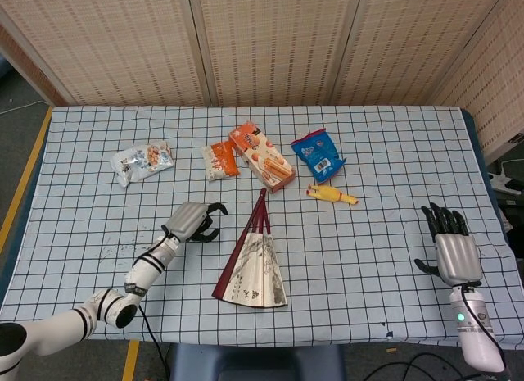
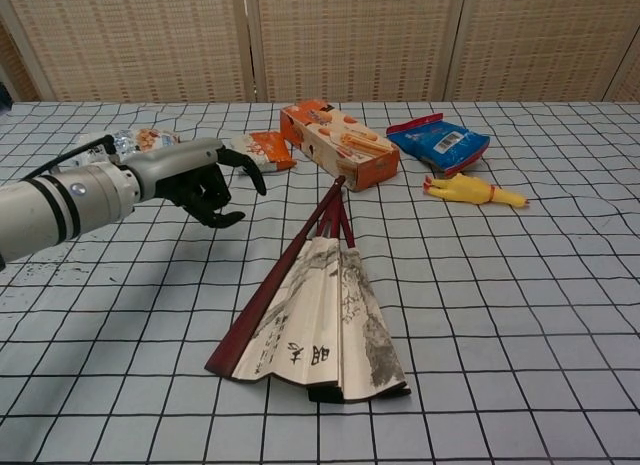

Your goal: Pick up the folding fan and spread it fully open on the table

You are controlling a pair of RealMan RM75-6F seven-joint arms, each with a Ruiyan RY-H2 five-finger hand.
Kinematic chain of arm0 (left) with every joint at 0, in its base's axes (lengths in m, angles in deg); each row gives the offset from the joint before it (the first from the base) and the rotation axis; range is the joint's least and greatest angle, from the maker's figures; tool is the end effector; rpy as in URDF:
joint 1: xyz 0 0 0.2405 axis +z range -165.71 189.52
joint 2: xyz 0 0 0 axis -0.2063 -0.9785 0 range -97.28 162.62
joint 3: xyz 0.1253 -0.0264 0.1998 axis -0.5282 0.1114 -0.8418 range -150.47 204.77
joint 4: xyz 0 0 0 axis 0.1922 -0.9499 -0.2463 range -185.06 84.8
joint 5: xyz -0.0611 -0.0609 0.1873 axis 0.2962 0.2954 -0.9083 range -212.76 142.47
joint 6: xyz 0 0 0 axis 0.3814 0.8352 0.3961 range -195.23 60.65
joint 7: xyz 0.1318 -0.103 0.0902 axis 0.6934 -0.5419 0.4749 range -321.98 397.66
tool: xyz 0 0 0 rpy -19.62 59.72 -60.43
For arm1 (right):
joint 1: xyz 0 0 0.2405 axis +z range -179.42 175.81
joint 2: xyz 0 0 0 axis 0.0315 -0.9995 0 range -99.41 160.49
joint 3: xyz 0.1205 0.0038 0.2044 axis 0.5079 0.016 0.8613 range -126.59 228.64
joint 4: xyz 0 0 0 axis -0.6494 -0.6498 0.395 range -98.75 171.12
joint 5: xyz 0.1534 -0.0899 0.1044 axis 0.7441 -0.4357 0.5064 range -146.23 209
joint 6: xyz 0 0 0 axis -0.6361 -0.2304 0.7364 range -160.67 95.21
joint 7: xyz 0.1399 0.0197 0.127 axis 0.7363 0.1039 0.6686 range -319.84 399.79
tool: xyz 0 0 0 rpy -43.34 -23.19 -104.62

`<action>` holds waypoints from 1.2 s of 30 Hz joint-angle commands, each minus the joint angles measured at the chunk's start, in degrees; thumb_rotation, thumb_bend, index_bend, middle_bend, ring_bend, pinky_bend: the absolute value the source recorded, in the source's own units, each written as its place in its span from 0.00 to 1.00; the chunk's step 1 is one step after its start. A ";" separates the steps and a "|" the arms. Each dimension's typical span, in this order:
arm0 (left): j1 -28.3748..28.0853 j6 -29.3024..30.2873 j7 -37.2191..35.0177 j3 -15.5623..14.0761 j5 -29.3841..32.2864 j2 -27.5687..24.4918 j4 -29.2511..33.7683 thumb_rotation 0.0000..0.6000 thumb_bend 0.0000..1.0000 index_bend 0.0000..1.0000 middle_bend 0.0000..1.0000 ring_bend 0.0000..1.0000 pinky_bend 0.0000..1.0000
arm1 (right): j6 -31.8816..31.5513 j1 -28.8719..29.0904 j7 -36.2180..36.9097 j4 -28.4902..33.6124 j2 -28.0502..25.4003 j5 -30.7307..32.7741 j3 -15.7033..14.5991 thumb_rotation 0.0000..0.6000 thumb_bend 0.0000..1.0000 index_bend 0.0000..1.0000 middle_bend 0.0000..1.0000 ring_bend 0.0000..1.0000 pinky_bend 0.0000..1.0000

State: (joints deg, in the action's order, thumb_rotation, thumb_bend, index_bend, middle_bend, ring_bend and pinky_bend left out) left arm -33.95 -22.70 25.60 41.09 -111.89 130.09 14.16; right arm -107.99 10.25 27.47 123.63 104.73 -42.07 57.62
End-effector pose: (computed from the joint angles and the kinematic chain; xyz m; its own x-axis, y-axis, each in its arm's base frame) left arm -0.1210 0.4076 -0.0652 0.2000 0.4014 0.8938 0.9339 -0.3540 -0.0500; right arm -0.3019 -0.2730 0.1012 0.4652 -0.0952 0.8801 -0.8787 0.0707 0.4721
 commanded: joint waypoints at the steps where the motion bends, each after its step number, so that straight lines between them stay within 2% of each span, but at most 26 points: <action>1: -2.68 -3.02 -2.81 0.83 1.83 3.92 -3.64 1.00 0.38 0.36 0.94 0.83 1.00 | -0.11 -0.05 -0.07 0.07 -0.01 -0.14 -0.02 1.00 0.07 0.00 0.00 0.00 0.00; 6: -5.00 -7.20 -3.65 1.66 4.55 5.34 -5.79 1.00 0.38 0.38 0.95 0.85 1.00 | -0.07 -0.13 0.70 0.11 -0.39 -0.15 0.12 1.00 0.07 0.00 0.00 0.00 0.00; 21: -7.74 -10.41 -2.03 2.44 8.89 5.80 -4.54 1.00 0.35 0.34 0.97 0.86 1.00 | 1.00 0.06 1.83 -0.08 -0.91 -0.06 0.06 1.00 0.07 0.00 0.00 0.00 0.00; 28: -8.03 -9.41 2.68 2.35 12.41 6.22 -4.50 1.00 0.33 0.33 0.97 0.86 1.00 | 1.22 0.11 2.08 -0.05 -1.08 -0.07 0.05 1.00 0.07 0.00 0.00 0.00 0.00; 33: -7.77 -6.11 10.37 0.87 14.09 6.60 -4.91 1.00 0.32 0.32 0.97 0.87 1.00 | 1.11 0.02 2.40 0.24 -1.36 -0.31 -0.02 1.00 0.07 0.00 0.00 0.00 0.00; 36: -6.84 -2.27 13.96 -0.24 13.05 6.30 -4.71 1.00 0.32 0.32 0.97 0.87 1.00 | 1.07 -0.05 2.63 0.43 -1.60 -0.50 -0.12 1.00 0.07 0.00 0.00 0.00 0.00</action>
State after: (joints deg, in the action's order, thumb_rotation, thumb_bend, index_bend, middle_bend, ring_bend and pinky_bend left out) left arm -41.49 -28.00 36.89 42.00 -98.56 136.47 9.44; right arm -106.91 10.21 30.09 124.07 103.13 -42.56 57.51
